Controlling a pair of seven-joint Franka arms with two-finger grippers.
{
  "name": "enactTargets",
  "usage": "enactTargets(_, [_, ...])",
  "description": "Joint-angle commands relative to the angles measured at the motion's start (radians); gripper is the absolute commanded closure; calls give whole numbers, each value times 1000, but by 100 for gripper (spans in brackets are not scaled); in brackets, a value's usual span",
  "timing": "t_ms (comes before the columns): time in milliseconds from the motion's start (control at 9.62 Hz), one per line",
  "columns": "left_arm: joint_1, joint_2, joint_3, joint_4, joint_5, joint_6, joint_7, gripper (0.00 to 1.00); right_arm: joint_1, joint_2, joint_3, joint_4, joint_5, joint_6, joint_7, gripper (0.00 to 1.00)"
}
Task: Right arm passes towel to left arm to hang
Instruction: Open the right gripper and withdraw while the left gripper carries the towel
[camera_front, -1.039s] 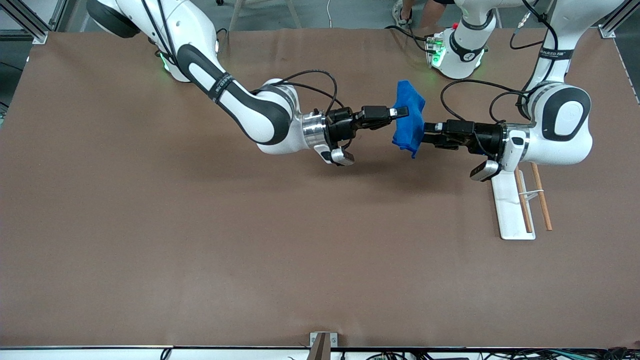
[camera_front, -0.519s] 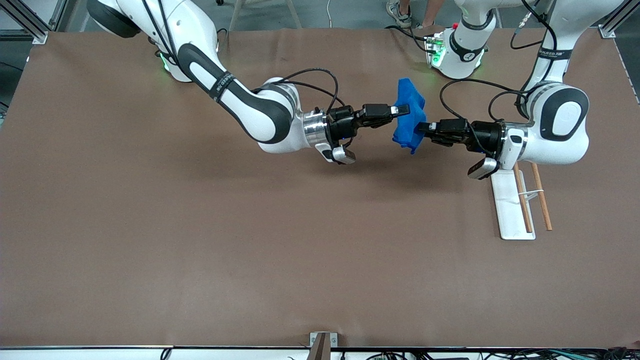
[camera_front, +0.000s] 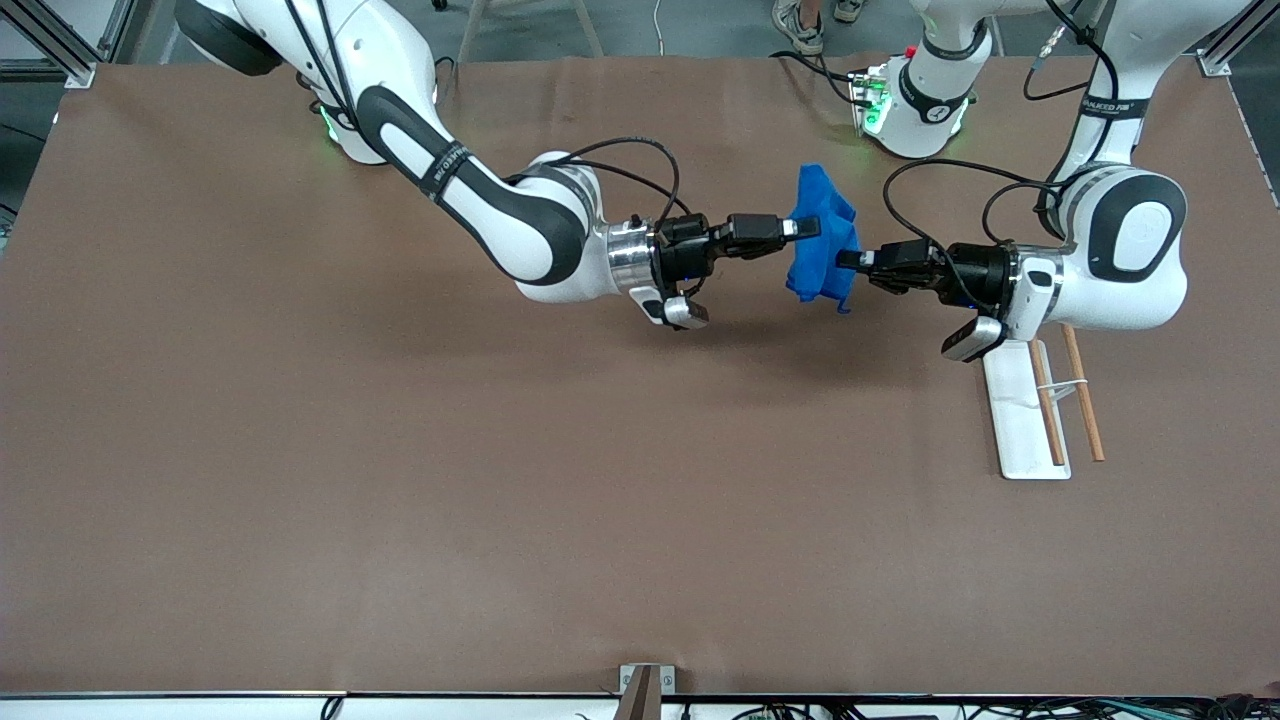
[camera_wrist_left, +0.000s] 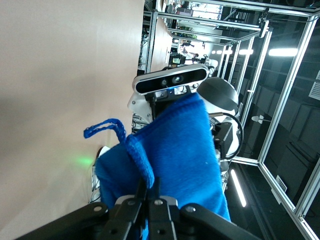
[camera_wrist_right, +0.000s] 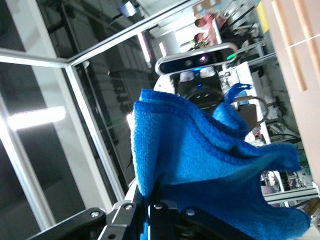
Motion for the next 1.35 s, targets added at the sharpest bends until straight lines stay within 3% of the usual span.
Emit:
enactTargets(0, [2, 25, -1, 23, 17, 13, -14, 100, -12, -11, 39, 49, -56, 137, 138, 70])
enactTargets(104, [2, 33, -1, 43, 51, 13, -23, 100, -14, -19, 44, 50, -157, 234, 145, 1])
enactTargets(312, [5, 53, 2, 91, 122, 26, -23, 100, -32, -37, 50, 31, -298, 326, 166, 0])
enactTargets(519, [12, 76, 4, 146, 220, 74, -24, 100, -80, -37, 38, 0, -601, 345, 169, 0])
enactTargets(727, [38, 77, 10, 204, 356, 115, -26, 100, -83, -34, -83, 3, -873, 331, 169, 0])
enactTargets(831, [34, 76, 47, 230, 440, 123, -24, 100, -96, -36, -131, 6, -988, 330, 175, 0])
enactTargets(1039, [37, 77, 93, 274, 589, 125, -26, 100, -107, -44, -252, 0, -1117, 305, 177, 0])
enactTargets(1247, [37, 76, 194, 290, 631, 123, -21, 100, -97, -91, -404, -34, -1303, 261, 197, 0])
